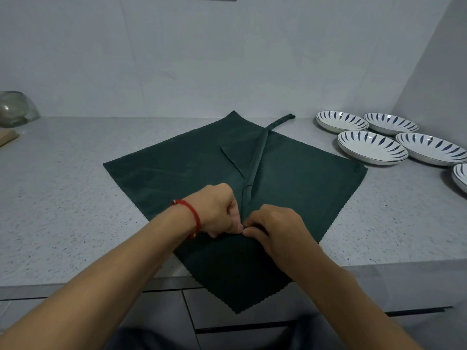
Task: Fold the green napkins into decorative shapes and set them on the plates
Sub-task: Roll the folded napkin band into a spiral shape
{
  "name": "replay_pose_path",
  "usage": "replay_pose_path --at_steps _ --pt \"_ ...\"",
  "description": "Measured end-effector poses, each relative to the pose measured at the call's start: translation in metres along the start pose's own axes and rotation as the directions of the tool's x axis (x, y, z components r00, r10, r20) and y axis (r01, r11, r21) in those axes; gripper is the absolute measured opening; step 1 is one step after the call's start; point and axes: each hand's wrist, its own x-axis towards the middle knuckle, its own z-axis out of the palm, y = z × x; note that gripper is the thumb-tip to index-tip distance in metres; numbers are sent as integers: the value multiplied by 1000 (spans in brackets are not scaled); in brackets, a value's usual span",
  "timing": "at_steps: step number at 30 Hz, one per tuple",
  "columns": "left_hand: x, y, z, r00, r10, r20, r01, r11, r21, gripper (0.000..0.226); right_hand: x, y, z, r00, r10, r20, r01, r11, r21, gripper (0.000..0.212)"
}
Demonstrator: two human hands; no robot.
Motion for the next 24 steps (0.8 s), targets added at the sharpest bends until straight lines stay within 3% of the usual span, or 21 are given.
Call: replay_pose_path --at_steps 3,8,12,16,18,20,22,24 --pt "-9 -9 16 971 144 -193 -131 988 77 5 -1 3 3 998 9 -66 -6 999 48 21" --pt "-9 -11 21 958 198 -209 -171 976 137 6 -3 5 3 992 53 -114 -41 994 106 13" --pt "-2 -8 11 973 175 -153 -153 977 147 7 -4 1 2 996 38 -84 -34 998 48 21" --pt "6 -4 -6 992 123 24 -125 990 63 11 0 1 2 997 13 -77 -13 1000 -2 13" --pt "5 -5 -7 991 128 35 -129 991 21 12 6 1 -1 999 49 4 -49 998 -25 17" --pt "3 -9 -2 986 164 -29 -162 984 70 4 11 0 -4 992 100 80 -98 995 -29 17" --pt "1 -12 9 966 226 -129 -196 958 209 12 17 3 -8 982 148 120 -151 988 17 12" --pt "1 -13 16 947 252 -200 -204 951 233 15 21 7 -14 969 191 155 -205 976 75 13"
